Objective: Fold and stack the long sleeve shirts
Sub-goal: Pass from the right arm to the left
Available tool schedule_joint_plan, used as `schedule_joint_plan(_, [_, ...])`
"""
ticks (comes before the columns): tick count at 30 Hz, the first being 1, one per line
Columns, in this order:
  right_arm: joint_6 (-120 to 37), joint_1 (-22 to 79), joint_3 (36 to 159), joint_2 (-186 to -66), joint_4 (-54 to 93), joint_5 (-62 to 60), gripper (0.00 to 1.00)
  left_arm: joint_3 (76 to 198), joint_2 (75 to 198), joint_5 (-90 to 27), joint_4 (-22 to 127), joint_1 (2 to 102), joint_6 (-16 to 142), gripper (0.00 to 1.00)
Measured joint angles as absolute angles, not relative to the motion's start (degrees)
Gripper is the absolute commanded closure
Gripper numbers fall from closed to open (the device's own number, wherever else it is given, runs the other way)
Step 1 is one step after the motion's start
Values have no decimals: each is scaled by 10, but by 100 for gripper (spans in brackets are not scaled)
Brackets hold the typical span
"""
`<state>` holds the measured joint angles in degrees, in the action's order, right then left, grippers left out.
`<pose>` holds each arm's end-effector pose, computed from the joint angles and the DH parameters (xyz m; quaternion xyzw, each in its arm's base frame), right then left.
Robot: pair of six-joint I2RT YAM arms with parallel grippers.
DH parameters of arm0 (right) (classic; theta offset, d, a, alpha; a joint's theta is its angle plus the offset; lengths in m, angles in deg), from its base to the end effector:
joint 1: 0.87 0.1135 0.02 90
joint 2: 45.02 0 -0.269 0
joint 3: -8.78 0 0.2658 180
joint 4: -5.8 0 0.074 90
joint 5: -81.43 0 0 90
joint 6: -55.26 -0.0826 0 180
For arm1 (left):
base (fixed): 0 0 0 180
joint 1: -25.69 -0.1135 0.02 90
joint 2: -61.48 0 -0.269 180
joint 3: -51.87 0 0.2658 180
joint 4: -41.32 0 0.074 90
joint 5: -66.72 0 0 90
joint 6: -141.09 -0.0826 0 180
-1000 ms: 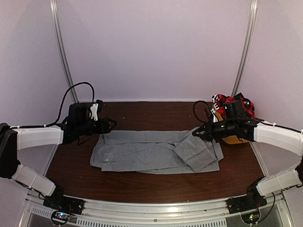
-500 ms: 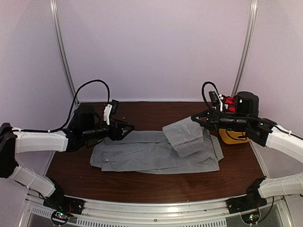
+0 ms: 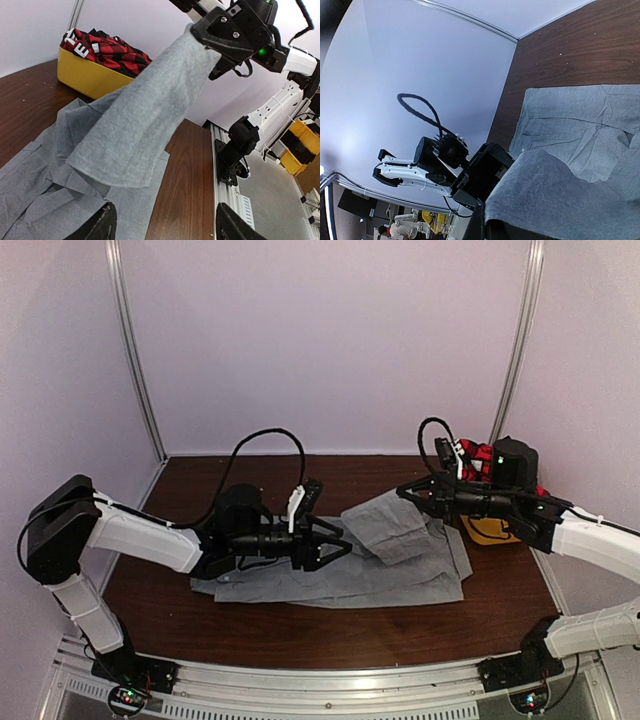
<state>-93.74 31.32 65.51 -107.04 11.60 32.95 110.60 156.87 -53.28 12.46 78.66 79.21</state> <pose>0.2178 0.2018 0.3004 -0.0517 0.7545 0.6160 0.2203 0.2095 -0.3463 0.2029 0.3228 0.6742 -0.5610 0.3557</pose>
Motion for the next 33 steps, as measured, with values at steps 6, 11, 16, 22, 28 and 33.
schedule_joint_plan(6, [-940, 313, 655, -1070, 111, 329, 100, 1139, 1626, -536, 84, 787, 819, 31])
schedule_joint_plan(11, [-941, 313, 655, -1070, 111, 329, 100, 1158, 1659, -546, 60, 787, 841, 41])
schedule_joint_plan(16, [-941, 314, 654, -1070, 111, 329, 100, 1170, 1683, -566, 33, 787, 861, 60])
schedule_joint_plan(22, [-937, 314, 654, -1067, 114, 325, 100, 1193, 1699, -589, 3, 787, 885, 92])
schedule_joint_plan(28, [-918, 314, 653, -1066, 130, 316, 80, 1197, 1699, -610, -11, 786, 898, 100])
schedule_joint_plan(33, [-850, 309, 676, -1066, 227, 288, 39, 1193, 1668, -615, 67, 786, 898, 100])
